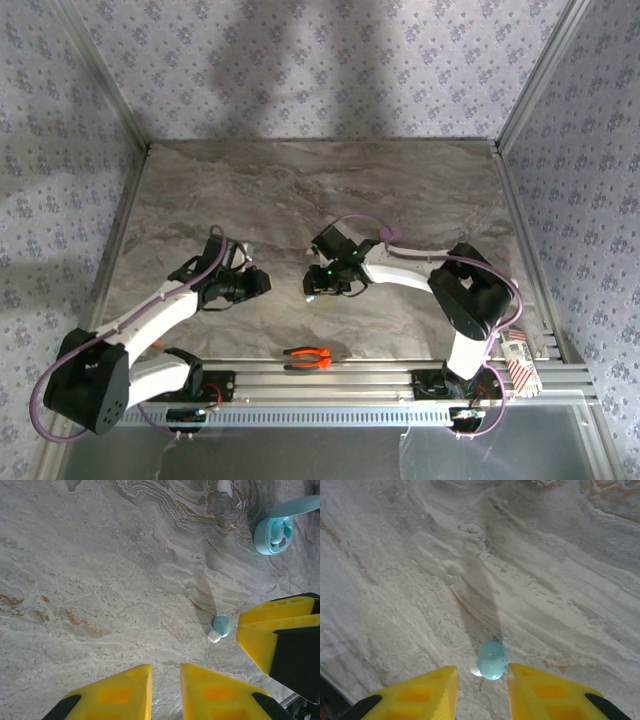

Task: Insert the wireless bluetooth earbuds into the charging case

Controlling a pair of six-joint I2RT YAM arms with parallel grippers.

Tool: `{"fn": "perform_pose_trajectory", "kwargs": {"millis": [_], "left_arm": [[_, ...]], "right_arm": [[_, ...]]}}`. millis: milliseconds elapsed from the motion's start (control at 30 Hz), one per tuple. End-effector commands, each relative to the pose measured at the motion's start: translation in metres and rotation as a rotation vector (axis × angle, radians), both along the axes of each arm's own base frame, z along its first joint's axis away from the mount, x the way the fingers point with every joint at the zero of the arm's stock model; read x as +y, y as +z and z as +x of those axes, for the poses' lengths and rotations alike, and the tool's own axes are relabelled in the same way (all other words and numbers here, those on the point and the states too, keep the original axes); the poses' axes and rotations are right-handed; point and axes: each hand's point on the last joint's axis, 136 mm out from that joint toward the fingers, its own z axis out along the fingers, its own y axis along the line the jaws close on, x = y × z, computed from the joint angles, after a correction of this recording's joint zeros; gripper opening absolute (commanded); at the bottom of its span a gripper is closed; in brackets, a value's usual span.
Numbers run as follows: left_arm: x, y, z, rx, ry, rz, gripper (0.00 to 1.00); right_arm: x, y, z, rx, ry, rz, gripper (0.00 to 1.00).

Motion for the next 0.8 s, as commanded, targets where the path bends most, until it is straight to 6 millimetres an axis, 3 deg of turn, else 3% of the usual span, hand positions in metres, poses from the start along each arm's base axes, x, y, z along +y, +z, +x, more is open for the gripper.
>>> {"fn": "perform_pose_trajectory", "kwargs": {"millis": [0, 533, 767], "left_arm": [[0.0, 0.001, -0.004, 0.006, -0.005, -0.02, 0.23], [0.001, 0.001, -0.005, 0.006, -0.002, -0.022, 0.23], [0.001, 0.001, -0.005, 0.006, -0.006, -0.024, 0.23]], "right_arm": [[-0.001, -0.006, 0.0, 0.011, 0.001, -0.047, 0.33], [0.009, -0.017, -0.003, 0.042, 0.021, -0.059, 0.32], [0.004, -0.022, -0.002, 0.047, 0.007, -0.093, 0.29]]}}
